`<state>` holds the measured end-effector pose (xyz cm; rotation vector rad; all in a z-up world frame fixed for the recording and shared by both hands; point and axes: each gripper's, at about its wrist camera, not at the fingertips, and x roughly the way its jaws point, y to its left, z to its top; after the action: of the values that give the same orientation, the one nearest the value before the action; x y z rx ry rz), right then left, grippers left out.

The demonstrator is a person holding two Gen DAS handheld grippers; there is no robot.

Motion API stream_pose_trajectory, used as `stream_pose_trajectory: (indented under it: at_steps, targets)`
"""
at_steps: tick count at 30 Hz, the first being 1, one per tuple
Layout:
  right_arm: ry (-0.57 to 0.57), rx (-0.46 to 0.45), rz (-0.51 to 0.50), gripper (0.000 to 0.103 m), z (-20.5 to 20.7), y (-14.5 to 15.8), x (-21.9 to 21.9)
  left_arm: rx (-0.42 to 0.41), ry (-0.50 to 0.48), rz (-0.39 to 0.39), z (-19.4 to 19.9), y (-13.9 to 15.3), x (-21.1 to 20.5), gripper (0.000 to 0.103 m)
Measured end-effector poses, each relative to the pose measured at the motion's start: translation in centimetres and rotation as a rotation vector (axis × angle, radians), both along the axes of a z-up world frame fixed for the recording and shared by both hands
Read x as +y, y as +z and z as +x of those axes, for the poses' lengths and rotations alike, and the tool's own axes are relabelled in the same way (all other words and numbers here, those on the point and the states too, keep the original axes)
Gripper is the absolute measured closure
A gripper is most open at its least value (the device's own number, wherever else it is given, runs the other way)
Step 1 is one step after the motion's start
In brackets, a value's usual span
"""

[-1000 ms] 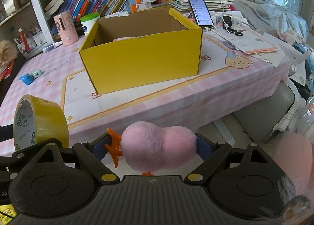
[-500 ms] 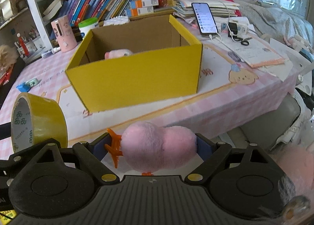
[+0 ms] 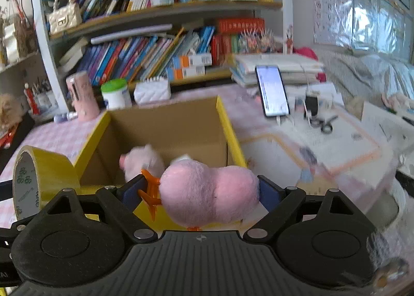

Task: Organize objects
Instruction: 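Lower the tape roll and pom-pom toy into the yellow box with both tools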

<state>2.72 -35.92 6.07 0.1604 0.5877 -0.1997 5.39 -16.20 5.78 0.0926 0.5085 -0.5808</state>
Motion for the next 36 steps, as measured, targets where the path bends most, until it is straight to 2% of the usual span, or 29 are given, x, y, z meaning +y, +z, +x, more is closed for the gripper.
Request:
stream_pose_trajectory:
  at_steps: [7, 17, 31, 36]
  targets:
    - [0.038, -0.034, -0.017, 0.015, 3.7, 0.9, -2.8, -0.039, 0.041, 0.039, 2.3, 0.3, -2.6, 0.013]
    - [0.112, -0.043, -0.044, 0.015, 9.0, 1.4, -4.4, 0.010, 0.068, 0.128, 5.9, -1.7, -6.0, 0.013]
    - [0.343, 0.131, -0.148, 0.015, 15.6, -2.1, -2.1, 0.110, 0.095, 0.184, 7.6, -4.6, -7.2, 0.013]
    - [0.392, 0.185, -0.160, 0.015, 17.1, -3.2, -1.8, 0.139, 0.101, 0.187, 7.8, -5.3, -7.1, 0.012]
